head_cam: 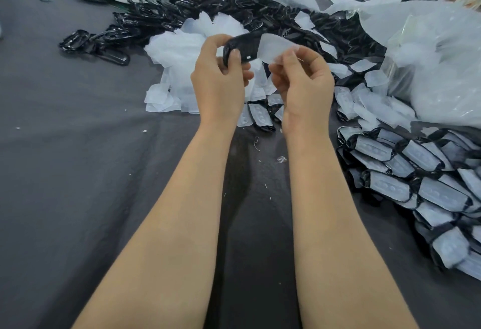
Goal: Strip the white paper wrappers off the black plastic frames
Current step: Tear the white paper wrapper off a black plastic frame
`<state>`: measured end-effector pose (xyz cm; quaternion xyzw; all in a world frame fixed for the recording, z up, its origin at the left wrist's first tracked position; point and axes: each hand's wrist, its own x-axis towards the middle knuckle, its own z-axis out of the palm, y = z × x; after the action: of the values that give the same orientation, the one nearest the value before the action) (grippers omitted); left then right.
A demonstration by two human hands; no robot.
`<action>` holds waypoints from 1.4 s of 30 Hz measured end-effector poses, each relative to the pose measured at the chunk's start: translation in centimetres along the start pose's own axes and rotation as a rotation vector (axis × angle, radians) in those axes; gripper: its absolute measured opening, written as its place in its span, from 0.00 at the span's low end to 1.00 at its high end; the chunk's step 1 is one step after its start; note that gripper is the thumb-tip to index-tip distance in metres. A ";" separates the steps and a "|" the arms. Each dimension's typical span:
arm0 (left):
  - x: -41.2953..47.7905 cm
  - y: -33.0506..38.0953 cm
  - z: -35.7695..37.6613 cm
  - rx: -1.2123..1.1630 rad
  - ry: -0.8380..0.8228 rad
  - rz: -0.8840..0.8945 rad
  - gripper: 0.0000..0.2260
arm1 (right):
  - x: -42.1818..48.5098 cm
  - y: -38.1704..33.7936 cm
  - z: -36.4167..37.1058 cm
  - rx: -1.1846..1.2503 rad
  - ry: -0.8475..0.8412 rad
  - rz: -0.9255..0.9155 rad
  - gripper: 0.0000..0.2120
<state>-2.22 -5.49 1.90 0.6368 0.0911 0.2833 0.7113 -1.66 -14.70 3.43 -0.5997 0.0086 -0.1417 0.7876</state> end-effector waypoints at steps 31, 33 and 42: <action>-0.2 0.1 0.3 0.002 -0.236 -0.020 0.05 | 0.9 1.4 -0.3 -0.229 0.056 -0.105 0.08; -0.2 0.0 0.2 0.014 -0.233 -0.021 0.05 | 0.8 1.4 -0.3 -0.214 0.043 -0.101 0.07; -0.2 -0.2 0.2 0.069 -0.242 -0.014 0.07 | 0.7 1.3 -0.3 -0.221 0.036 -0.074 0.05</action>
<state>-2.22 -5.77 1.71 0.6898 0.0187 0.1963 0.6967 -0.74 -14.86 2.17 -0.6801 0.0161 -0.1795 0.7106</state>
